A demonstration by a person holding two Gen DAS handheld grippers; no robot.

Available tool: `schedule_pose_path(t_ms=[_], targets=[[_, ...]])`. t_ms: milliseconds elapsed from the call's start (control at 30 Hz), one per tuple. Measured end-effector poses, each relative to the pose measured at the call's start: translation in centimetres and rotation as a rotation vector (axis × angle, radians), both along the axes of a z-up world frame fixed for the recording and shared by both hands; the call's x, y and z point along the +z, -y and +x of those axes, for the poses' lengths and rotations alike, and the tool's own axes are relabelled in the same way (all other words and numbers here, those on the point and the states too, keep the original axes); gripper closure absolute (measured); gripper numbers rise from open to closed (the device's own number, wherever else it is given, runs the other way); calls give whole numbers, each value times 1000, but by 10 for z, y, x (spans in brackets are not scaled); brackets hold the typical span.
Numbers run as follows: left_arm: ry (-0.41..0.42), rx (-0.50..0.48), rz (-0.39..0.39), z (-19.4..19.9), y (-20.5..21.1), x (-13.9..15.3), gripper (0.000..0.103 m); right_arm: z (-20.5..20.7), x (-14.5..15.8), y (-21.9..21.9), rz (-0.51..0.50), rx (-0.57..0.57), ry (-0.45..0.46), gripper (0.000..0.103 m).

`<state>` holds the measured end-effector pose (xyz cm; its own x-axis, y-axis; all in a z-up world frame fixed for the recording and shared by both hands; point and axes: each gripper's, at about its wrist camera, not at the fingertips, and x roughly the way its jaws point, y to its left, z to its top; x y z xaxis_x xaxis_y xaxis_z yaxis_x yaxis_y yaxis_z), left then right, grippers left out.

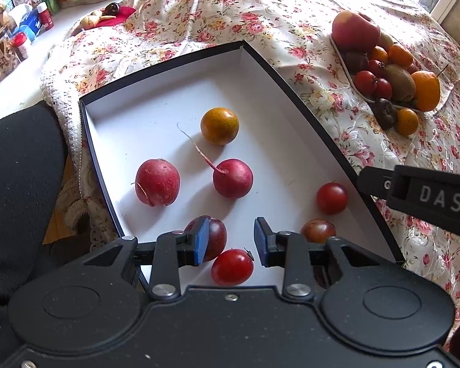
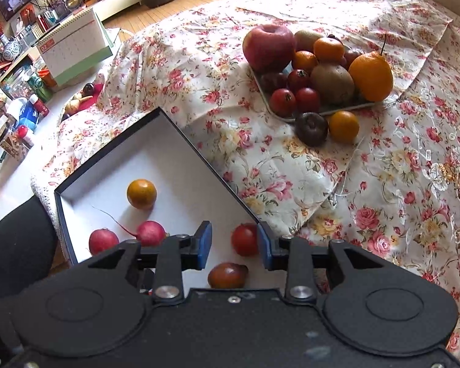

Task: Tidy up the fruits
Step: 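Move the right gripper to the orange tangerine and grasp it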

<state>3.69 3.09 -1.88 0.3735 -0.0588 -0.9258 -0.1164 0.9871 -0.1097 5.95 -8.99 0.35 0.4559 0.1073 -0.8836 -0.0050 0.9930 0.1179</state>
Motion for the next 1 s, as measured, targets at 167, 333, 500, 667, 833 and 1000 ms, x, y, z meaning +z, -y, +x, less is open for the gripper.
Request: schedule_pose_path(t_ms=[167,333,500,667,833,1000], targets=[[-1,0,0,0,0,0,61,-8,-1,11,3,-19,2,68],[1,-7,1,-1,1,0,60,-19,-4,25,-16,-76,36,68],[-5,-3,11,-1,1,-1,60,-23,-3,33,-29,-127,89,68],[-6,-5,16,-1,2,-1,60,-33,4,41,-49,-159,190,67],[-8,-7,19,-1,2,-2,60,-29,8,55,-62,-169,211,65],[-6,-16,22,-2,3,-2,60,-16,11,91,-20,-157,176,64]])
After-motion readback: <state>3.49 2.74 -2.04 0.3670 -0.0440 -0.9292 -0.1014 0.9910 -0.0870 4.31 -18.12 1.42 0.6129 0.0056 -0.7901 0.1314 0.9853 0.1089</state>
